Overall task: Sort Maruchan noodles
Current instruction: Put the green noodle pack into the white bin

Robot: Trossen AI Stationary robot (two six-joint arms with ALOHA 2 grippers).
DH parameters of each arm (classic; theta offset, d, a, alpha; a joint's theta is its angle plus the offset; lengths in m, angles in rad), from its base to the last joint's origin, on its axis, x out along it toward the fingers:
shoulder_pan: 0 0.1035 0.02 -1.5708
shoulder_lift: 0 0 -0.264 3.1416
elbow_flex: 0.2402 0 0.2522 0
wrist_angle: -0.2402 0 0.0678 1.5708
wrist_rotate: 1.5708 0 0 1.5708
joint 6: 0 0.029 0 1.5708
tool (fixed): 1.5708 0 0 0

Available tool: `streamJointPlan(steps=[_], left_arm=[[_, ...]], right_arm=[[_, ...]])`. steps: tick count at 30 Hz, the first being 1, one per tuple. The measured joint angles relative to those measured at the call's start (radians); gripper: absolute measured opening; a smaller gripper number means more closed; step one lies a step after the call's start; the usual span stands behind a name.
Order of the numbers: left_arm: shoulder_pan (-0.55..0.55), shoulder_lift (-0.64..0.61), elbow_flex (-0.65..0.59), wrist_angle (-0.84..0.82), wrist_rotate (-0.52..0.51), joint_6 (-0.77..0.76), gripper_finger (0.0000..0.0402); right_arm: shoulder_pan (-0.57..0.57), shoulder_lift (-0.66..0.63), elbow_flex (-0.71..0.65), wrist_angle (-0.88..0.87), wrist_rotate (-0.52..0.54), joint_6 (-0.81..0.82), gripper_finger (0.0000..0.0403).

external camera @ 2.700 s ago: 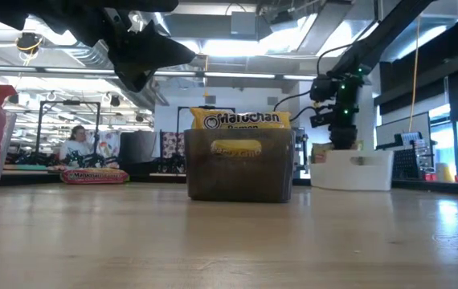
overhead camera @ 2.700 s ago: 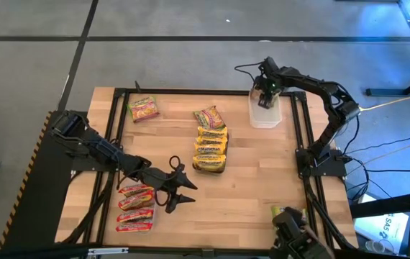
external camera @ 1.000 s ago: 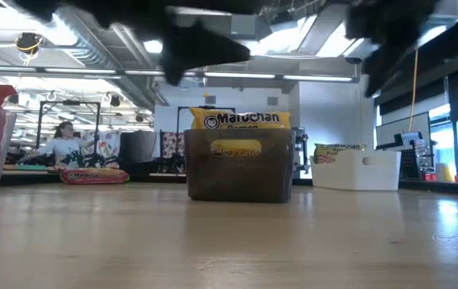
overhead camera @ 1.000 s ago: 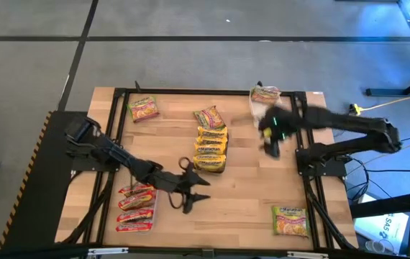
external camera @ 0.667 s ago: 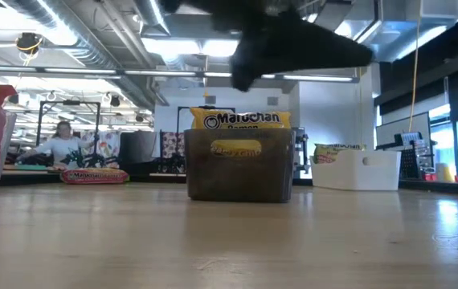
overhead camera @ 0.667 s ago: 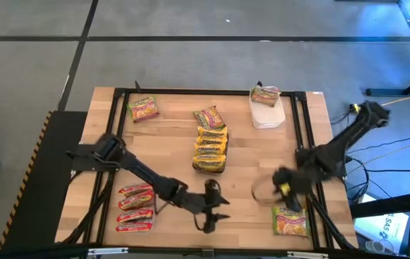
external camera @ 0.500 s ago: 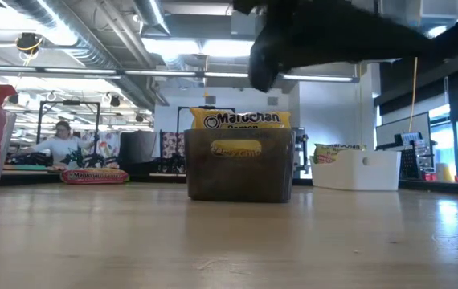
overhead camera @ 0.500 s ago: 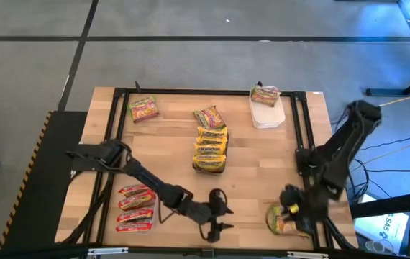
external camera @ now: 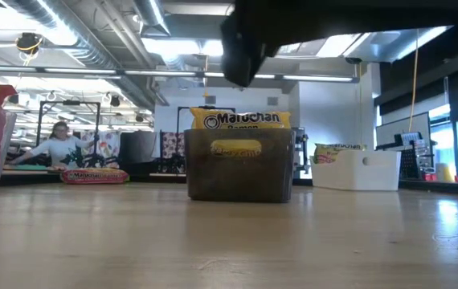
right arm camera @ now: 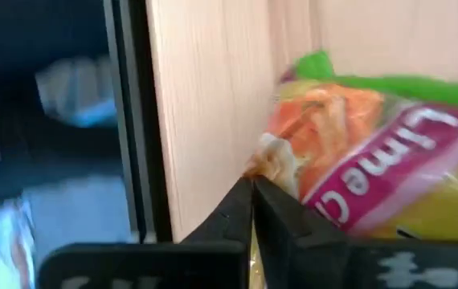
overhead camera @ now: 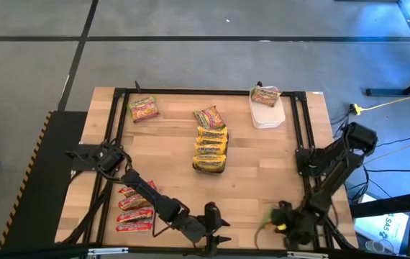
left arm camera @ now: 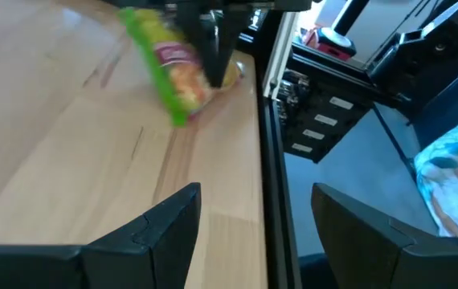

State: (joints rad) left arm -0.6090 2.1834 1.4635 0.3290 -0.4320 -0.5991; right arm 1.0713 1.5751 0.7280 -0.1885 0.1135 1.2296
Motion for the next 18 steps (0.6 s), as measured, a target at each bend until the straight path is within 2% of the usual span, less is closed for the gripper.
streamJointPlan(steps=[3, 6, 10, 14, 18], left_arm=[[-0.011, 0.0, 0.0, 0.002, -0.023, -0.002, 0.0231], [-0.016, 0.0, 0.0, 0.003, -0.029, -0.002, 0.0231], [-0.019, 0.0, 0.0, 0.003, -0.038, -0.009, 0.0231], [-0.012, 0.0, 0.0, 0.003, -0.049, -0.024, 0.0231], [0.003, 0.008, 0.0, 0.022, -0.051, -0.023, 0.0231]], right_arm=[[-0.08, 0.019, 0.0, 0.048, 0.041, -0.018, 0.0011], [-0.152, 0.028, -0.001, 0.107, 0.087, -0.11, 0.001], [-0.256, 0.025, -0.001, 0.235, 0.094, -0.25, 0.001], [-0.323, -0.012, 0.0, 0.287, -0.003, -0.327, 0.0025], [-0.333, -0.081, 0.0, 0.154, -0.074, -0.293, 0.0084]])
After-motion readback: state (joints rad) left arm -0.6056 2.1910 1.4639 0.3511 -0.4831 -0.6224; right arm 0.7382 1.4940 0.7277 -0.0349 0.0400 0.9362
